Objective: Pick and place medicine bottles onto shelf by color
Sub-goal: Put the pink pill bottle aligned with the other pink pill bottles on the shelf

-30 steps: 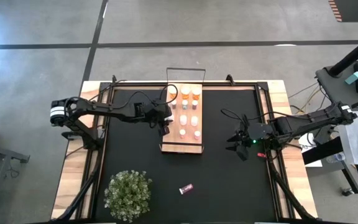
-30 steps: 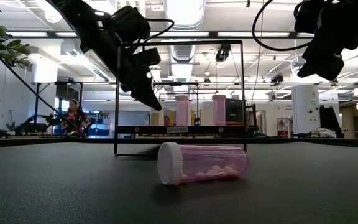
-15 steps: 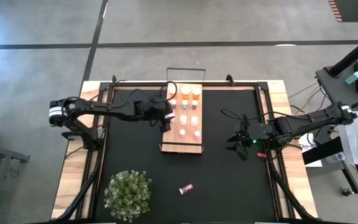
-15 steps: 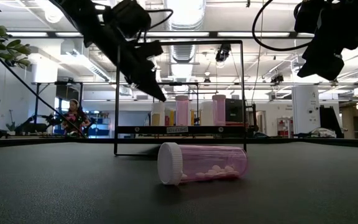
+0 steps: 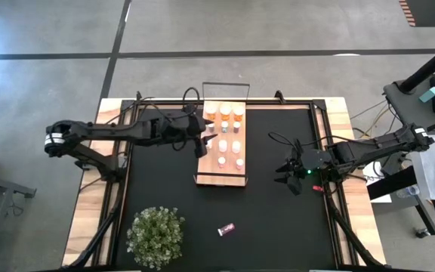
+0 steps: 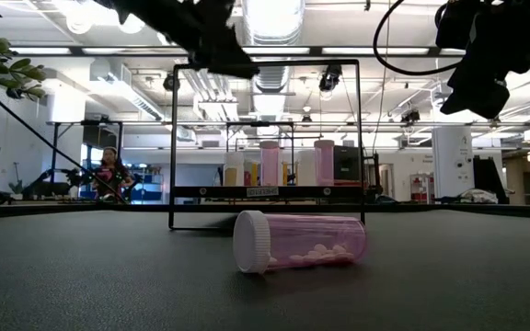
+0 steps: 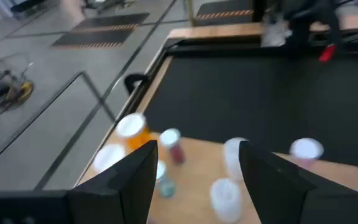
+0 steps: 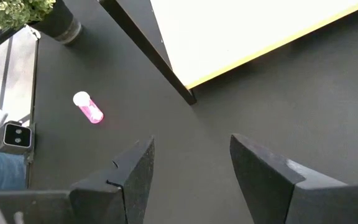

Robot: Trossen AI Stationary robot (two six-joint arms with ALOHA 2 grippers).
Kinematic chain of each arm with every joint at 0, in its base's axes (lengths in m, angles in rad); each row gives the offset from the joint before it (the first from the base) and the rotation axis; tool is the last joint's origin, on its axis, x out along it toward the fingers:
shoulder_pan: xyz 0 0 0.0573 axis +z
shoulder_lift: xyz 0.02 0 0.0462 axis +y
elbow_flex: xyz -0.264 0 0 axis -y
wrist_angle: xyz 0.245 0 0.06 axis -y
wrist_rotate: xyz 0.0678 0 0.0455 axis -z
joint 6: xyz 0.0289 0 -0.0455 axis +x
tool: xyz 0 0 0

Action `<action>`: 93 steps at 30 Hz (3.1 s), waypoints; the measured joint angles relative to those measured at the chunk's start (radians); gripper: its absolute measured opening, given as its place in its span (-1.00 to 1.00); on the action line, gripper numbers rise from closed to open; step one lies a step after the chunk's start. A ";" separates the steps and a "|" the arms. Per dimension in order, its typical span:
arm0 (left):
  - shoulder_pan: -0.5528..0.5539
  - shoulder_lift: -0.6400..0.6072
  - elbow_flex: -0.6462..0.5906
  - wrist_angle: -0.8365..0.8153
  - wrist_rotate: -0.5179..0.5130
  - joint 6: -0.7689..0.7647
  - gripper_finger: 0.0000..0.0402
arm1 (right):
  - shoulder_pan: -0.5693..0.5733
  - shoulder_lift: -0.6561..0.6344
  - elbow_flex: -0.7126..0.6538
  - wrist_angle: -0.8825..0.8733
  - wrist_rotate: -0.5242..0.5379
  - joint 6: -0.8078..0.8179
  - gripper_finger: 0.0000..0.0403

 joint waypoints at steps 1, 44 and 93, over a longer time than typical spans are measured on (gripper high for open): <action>-0.018 0.000 0.010 -0.002 -0.004 0.000 0.04 | 0.000 0.000 0.000 0.000 0.000 0.000 0.00; -0.757 0.516 0.297 -0.003 -0.257 -0.667 0.03 | 0.000 0.000 0.000 0.000 0.000 0.000 0.00; -0.714 0.389 0.297 -0.171 -0.320 -0.472 0.03 | 0.156 0.242 0.002 0.946 -0.341 0.058 0.00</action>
